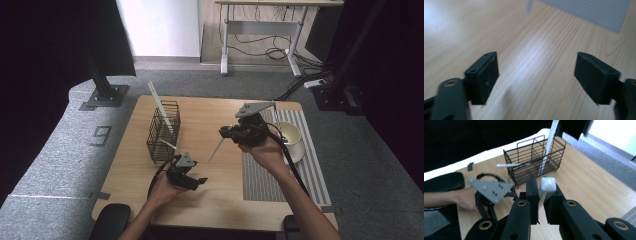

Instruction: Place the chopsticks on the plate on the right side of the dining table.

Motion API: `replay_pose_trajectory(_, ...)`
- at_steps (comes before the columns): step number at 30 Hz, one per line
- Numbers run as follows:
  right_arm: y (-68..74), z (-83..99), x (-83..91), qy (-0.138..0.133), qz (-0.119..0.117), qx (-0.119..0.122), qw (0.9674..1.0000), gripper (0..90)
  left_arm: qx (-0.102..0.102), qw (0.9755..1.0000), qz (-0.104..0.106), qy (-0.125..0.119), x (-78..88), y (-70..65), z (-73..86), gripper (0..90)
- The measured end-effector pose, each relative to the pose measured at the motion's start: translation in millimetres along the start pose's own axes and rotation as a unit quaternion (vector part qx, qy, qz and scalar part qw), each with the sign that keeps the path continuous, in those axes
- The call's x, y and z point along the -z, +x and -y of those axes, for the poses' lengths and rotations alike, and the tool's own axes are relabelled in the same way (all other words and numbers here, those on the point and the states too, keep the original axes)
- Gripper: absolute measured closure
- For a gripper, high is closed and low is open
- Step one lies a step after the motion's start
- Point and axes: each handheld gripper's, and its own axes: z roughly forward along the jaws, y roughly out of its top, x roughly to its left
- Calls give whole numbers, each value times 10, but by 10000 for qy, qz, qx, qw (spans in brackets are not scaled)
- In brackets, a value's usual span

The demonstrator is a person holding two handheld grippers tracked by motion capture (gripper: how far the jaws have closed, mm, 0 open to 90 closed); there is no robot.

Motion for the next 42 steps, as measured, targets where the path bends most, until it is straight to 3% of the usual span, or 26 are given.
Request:
replay_pose_trajectory(9,100,123,-174,258,-277,-60,9993,819,-223,9990,173,-346,15,-70,-80,427)
replay_pose_trajectory(17,161,141,-294,298,-487,-133,9983,819,-413,9968,383,-565,27,-134,-115,655)
replay_pose_trajectory(22,146,144,-330,283,-554,-223,9978,820,-415,9958,464,-672,48,-131,-112,821)
replay_pose_trajectory(29,108,146,-333,215,-571,-324,9976,809,-588,9941,551,-722,62,-161,-107,858)
replay_pose_trajectory(32,112,152,-338,236,-339,-211,9989,767,-559,9946,570,-667,58,-152,-102,861)
replay_pose_trajectory(35,148,159,-363,302,96,28,9995,616,-609,9950,552,-569,54,-154,-104,862)
replay_pose_trajectory(38,184,172,-419,342,554,193,9977,433,-643,9954,554,-449,43,-176,-118,862)
replay_pose_trajectory(42,204,191,-493,444,961,365,9937,285,-649,9957,575,-337,36,-191,-126,862)
